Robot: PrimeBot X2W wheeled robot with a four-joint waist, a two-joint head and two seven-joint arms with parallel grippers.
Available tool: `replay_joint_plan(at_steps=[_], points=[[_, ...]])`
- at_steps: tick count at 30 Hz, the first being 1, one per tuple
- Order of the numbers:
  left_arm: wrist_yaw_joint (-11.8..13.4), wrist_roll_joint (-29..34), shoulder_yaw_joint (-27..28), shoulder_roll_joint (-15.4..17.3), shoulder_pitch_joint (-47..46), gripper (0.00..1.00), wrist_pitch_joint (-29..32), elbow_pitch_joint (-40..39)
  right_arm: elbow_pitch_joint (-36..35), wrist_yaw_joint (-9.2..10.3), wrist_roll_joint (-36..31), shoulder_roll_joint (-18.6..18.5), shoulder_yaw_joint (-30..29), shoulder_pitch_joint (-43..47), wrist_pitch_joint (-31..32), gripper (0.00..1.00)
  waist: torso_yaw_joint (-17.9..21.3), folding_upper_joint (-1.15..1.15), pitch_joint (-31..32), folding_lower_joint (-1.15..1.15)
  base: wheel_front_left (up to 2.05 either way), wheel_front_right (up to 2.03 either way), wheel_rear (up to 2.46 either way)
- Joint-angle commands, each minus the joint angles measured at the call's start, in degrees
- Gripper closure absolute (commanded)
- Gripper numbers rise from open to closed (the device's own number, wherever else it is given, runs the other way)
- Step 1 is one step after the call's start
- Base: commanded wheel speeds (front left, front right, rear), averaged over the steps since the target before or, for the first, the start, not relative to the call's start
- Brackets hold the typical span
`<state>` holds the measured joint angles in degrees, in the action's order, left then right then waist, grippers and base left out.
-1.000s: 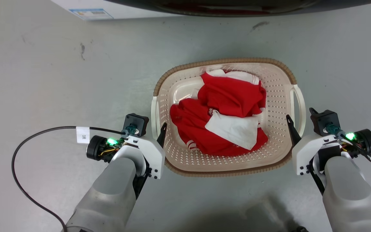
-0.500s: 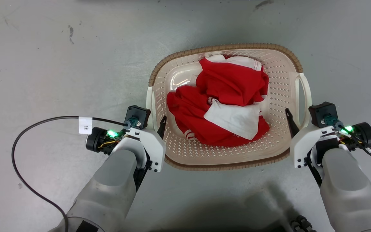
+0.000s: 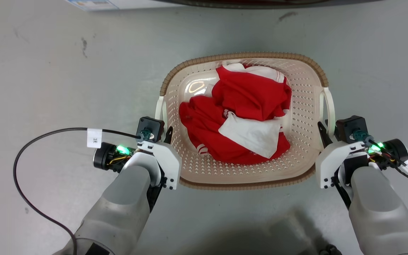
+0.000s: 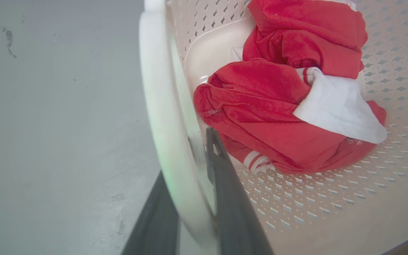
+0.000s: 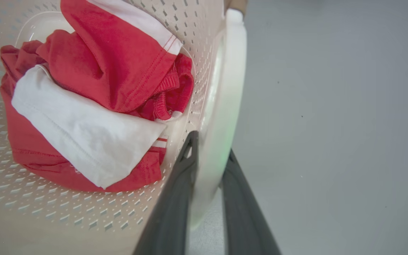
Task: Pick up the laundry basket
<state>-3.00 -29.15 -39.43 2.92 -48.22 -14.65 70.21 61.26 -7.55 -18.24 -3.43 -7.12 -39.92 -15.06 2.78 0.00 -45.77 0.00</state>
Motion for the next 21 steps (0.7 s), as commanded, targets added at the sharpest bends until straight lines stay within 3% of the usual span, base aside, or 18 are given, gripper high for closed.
replay_joint_plan(at_steps=[1, 21], points=[[-0.2, -0.3, -0.8, -0.1, 1.1, 1.00, -0.2, 0.0, 0.0, 0.12, -0.8, -0.3, 0.2, 0.1, -0.2, 1.00, -0.3, 0.00, 2.2, 0.00, 0.00, 0.00, 0.00], [0.3, -7.8, -1.3, 0.0, 7.7, 1.00, 0.3, 2.1, 6.0, 0.12, -1.2, 0.3, 2.9, 4.8, -0.2, 1.00, -1.9, 0.00, 21.5, 0.00, 0.00, 0.00, 0.00]])
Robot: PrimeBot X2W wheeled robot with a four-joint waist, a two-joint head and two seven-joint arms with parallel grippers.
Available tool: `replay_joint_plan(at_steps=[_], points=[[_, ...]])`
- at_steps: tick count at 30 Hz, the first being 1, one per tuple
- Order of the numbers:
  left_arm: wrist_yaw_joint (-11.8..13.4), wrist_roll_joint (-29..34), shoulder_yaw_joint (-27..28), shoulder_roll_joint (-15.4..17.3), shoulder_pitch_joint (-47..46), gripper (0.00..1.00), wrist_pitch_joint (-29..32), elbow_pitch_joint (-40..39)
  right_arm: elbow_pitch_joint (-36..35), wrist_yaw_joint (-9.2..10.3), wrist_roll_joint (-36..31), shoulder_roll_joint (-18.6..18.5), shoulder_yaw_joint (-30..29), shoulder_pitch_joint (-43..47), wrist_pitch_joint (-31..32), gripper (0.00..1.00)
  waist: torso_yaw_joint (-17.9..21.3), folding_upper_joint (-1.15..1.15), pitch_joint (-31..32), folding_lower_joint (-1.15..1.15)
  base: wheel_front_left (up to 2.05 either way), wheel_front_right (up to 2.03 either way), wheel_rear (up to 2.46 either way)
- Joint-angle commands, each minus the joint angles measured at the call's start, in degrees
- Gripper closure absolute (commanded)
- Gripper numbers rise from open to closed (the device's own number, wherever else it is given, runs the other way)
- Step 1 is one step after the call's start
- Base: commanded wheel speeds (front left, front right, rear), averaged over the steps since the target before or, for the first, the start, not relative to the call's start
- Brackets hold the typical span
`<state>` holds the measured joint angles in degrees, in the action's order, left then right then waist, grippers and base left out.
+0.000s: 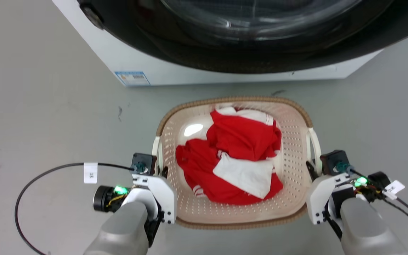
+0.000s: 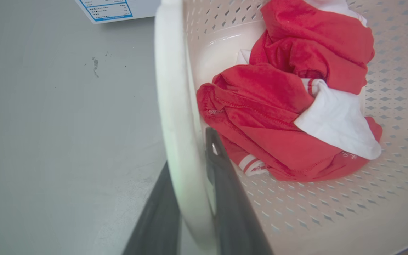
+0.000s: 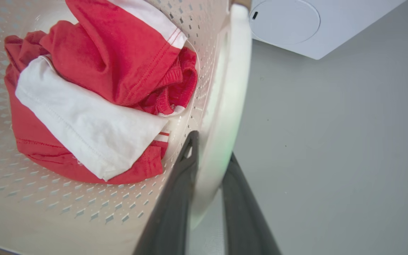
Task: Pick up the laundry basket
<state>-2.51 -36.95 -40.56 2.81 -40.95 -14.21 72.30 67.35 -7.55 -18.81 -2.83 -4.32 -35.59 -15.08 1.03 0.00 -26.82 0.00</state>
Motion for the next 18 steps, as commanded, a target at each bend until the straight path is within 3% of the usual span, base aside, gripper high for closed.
replay_joint_plan(at_steps=[1, 18], points=[[-0.2, -0.2, -0.3, 0.1, 1.0, 1.00, 0.1, 0.1, 0.4, 0.12, -0.6, -0.3, 0.4, 0.9, -0.1, 1.00, -0.1, 0.00, 3.9, 0.00, 0.00, 0.00, 0.00], [-1.3, -3.3, -0.9, 1.3, 11.2, 1.00, 6.1, 1.4, 6.1, 0.12, 8.3, -0.2, 13.8, 8.1, 2.1, 1.00, -1.0, 0.00, 21.9, 0.00, 0.00, 0.00, 0.00]])
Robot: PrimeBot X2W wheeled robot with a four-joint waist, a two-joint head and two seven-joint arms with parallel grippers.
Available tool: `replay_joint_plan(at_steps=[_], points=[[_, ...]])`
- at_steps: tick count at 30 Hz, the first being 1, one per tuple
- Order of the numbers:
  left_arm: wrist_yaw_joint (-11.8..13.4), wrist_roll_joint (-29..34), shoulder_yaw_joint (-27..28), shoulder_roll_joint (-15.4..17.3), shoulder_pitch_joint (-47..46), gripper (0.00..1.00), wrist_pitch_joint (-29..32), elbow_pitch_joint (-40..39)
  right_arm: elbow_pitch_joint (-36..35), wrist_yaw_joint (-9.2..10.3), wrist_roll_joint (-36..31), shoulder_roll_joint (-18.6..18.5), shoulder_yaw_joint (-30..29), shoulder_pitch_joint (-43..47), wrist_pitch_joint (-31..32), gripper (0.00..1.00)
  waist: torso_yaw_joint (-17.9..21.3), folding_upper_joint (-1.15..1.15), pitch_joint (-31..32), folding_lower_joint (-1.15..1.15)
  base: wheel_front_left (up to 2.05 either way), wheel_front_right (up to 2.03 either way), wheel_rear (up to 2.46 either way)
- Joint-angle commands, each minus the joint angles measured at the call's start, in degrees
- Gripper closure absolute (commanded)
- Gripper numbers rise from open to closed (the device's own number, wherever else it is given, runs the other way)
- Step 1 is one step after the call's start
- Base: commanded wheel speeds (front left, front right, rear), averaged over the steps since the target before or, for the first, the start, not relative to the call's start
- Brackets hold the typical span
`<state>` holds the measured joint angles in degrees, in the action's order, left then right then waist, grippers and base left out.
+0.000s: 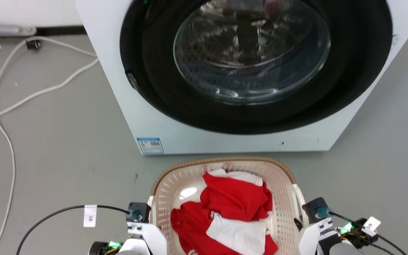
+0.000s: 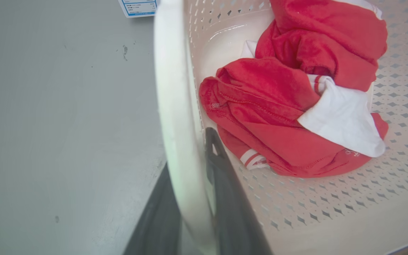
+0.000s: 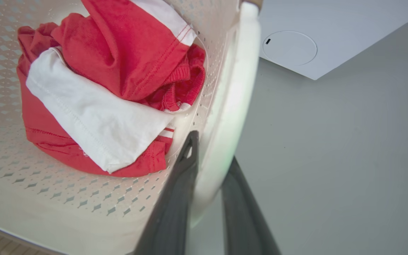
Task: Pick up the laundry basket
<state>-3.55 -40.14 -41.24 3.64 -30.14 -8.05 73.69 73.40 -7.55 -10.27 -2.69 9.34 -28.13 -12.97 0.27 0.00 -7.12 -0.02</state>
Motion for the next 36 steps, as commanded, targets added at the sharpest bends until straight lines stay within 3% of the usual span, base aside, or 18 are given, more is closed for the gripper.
replay_joint_plan(at_steps=[1, 17, 36], points=[[-0.4, -0.3, -0.3, 0.5, 0.8, 1.00, 0.5, 0.0, 0.1, 0.12, 0.4, -0.4, 1.0, 1.0, 0.4, 1.00, -0.3, 0.00, 3.0, 0.02, 0.00, 0.00, 0.00], [-2.2, -1.9, -1.3, 0.6, 1.7, 1.00, 10.0, 0.0, 0.3, 0.09, 10.0, -0.3, 12.0, 1.4, 10.1, 1.00, -0.5, 0.00, 8.9, 0.02, 0.00, 0.00, 0.00], [-2.2, -2.9, -2.1, 0.6, 2.1, 1.00, 12.8, 0.0, 0.4, 0.09, 14.0, -0.3, 15.9, 0.4, 14.6, 1.00, 0.1, 0.00, 9.6, 0.02, 0.00, 0.00, 0.00]])
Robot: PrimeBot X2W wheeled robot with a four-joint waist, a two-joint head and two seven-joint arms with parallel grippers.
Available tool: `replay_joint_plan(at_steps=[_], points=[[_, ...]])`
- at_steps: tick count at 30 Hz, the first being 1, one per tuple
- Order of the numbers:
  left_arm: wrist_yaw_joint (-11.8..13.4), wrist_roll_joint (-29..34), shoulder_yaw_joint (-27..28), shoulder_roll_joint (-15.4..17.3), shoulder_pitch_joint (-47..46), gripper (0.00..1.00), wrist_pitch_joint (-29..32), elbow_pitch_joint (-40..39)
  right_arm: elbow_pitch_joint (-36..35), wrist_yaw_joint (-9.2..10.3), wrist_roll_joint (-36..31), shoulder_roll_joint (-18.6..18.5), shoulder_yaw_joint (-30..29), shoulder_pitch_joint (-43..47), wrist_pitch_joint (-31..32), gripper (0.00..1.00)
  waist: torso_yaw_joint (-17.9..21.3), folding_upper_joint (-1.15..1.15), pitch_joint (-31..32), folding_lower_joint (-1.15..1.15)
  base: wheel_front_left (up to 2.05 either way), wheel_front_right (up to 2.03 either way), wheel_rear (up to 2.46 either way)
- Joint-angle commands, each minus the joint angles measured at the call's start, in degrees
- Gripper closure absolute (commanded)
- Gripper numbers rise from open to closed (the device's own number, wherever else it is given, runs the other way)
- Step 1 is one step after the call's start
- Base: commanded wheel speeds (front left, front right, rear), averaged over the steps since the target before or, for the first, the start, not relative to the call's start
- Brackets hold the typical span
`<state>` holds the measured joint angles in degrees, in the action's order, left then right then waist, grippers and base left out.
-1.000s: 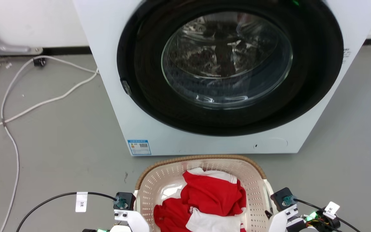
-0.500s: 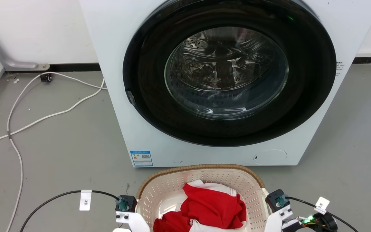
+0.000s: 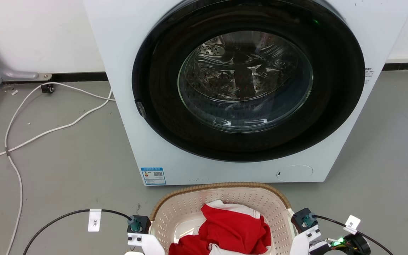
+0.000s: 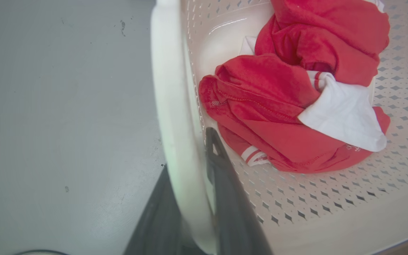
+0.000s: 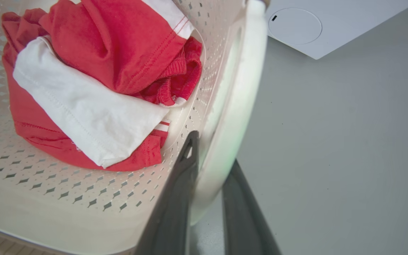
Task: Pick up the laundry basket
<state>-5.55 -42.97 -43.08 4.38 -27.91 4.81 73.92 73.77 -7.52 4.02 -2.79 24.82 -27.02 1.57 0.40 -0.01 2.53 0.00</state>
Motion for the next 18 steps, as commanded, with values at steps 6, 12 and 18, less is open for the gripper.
replay_joint_plan(at_steps=[6, 12, 18], points=[[-0.2, -0.4, -0.3, 0.0, -0.3, 1.00, -0.1, -0.2, 0.0, 0.06, 0.0, -0.3, 0.6, -0.9, 0.3, 1.00, 0.1, 0.01, -0.2, 0.00, 0.00, 0.00, 0.00], [-0.1, -0.4, -0.5, 0.1, -0.3, 1.00, -0.1, -0.2, 0.0, 0.06, 0.2, -0.2, 0.7, -0.7, 0.3, 1.00, 0.2, 0.01, -0.2, 0.00, 0.00, 0.00, 0.00], [-0.1, -0.7, -0.7, 0.2, -0.2, 1.00, -0.3, -0.2, 0.0, 0.06, 0.6, -0.2, 0.9, -0.8, 0.5, 1.00, 0.3, 0.01, -0.3, 0.00, 0.00, 0.00, 0.00]])
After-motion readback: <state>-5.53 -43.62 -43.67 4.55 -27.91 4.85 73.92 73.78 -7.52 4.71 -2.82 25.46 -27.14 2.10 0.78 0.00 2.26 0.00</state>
